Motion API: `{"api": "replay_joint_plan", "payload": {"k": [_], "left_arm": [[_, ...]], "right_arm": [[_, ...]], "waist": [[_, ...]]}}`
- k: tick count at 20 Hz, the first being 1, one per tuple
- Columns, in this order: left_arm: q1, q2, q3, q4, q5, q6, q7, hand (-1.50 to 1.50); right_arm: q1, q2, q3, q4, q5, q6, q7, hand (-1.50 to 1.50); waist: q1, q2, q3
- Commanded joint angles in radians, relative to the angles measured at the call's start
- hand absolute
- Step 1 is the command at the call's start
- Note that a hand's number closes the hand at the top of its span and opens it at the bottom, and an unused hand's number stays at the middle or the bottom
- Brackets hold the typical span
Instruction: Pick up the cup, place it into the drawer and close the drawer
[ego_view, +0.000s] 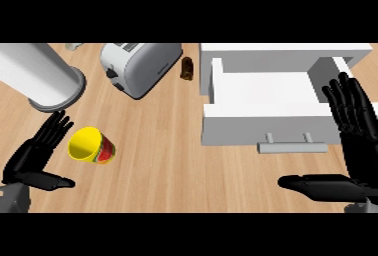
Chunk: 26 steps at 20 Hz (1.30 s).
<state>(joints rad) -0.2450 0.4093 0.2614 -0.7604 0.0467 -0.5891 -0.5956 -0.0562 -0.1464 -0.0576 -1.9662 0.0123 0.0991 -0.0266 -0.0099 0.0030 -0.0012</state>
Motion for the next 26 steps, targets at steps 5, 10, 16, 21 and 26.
{"api": "replay_joint_plan", "payload": {"k": [5,10,16,21,26], "left_arm": [[-0.101,0.013,-0.019,0.346,-0.098,-0.010,-0.300,-1.50],[-0.117,-0.007,-0.026,0.390,-0.101,0.018,-0.379,-1.50],[-0.190,-0.017,-0.033,0.465,-0.117,0.062,-0.389,-1.50],[-0.198,-0.001,-0.046,0.484,-0.126,0.028,-0.425,-1.50],[-0.223,-0.006,-0.052,0.517,-0.133,0.033,-0.434,-1.50]], "right_arm": [[-0.005,0.002,-0.004,0.015,0.002,0.012,-0.006,-1.50],[-0.027,-0.004,-0.012,0.007,-0.012,0.017,0.015,-1.50],[-0.010,0.023,0.019,0.019,0.020,0.009,-0.028,-1.50],[-0.073,-0.029,-0.042,0.029,-0.049,0.045,0.031,-1.50],[-0.051,0.002,0.001,-0.025,-0.030,0.028,0.064,-1.50]], "waist": [[-0.011,0.005,-0.002],[-0.016,0.008,-0.004],[-0.021,0.009,-0.004],[-0.017,0.008,-0.003],[-0.028,0.011,-0.006]]}}
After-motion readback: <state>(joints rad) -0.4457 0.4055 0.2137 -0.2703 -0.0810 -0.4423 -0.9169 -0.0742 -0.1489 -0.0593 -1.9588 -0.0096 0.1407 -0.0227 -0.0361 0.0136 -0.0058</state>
